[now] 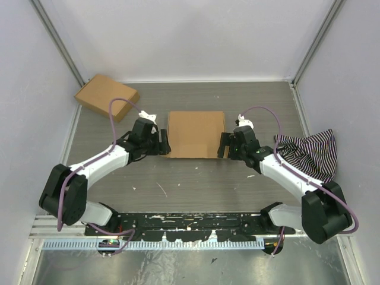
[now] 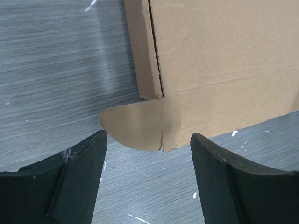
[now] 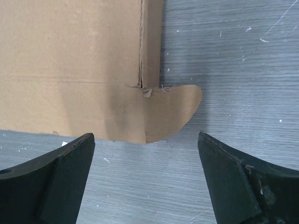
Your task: Fold the paper box
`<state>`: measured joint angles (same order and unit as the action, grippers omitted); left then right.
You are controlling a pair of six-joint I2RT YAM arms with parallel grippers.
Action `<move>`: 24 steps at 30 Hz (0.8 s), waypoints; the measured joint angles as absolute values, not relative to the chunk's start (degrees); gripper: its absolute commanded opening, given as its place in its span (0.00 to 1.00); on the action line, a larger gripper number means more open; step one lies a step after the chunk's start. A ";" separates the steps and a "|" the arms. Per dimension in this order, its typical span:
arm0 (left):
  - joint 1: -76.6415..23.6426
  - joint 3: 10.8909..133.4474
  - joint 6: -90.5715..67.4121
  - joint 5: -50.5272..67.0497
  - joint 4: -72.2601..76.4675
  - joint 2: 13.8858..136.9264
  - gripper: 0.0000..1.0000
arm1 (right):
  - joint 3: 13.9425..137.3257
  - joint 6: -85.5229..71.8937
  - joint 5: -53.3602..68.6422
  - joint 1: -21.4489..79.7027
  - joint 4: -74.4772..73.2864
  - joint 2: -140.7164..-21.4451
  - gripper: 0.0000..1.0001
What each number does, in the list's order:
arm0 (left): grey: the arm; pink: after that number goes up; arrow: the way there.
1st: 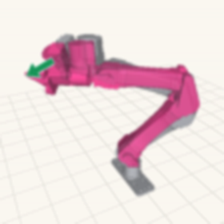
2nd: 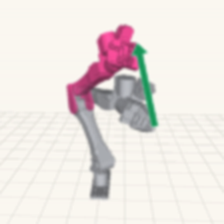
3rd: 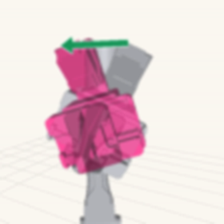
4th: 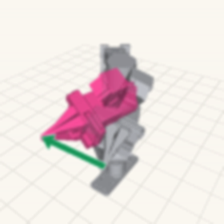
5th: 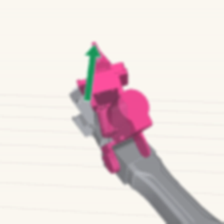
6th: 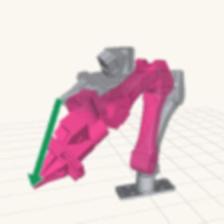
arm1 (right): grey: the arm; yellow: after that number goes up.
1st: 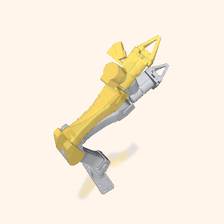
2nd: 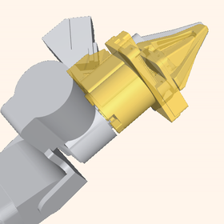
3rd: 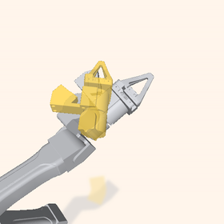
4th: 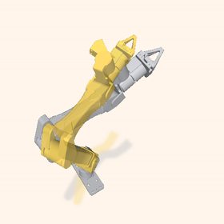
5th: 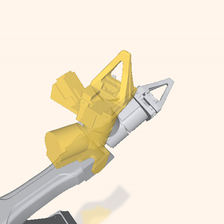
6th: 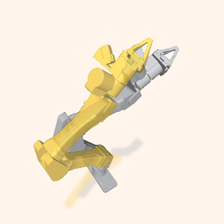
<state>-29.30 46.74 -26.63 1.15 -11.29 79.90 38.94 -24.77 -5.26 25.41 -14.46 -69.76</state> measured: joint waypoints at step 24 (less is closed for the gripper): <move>-31.79 48.69 -25.39 2.31 -11.42 86.76 0.75 | 39.90 -24.12 -5.87 26.59 -8.88 -77.32 0.84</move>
<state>-31.79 48.69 -25.39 2.31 -11.42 86.76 39.90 -24.12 -5.87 26.59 -8.88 -77.32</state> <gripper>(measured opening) 0.757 0.844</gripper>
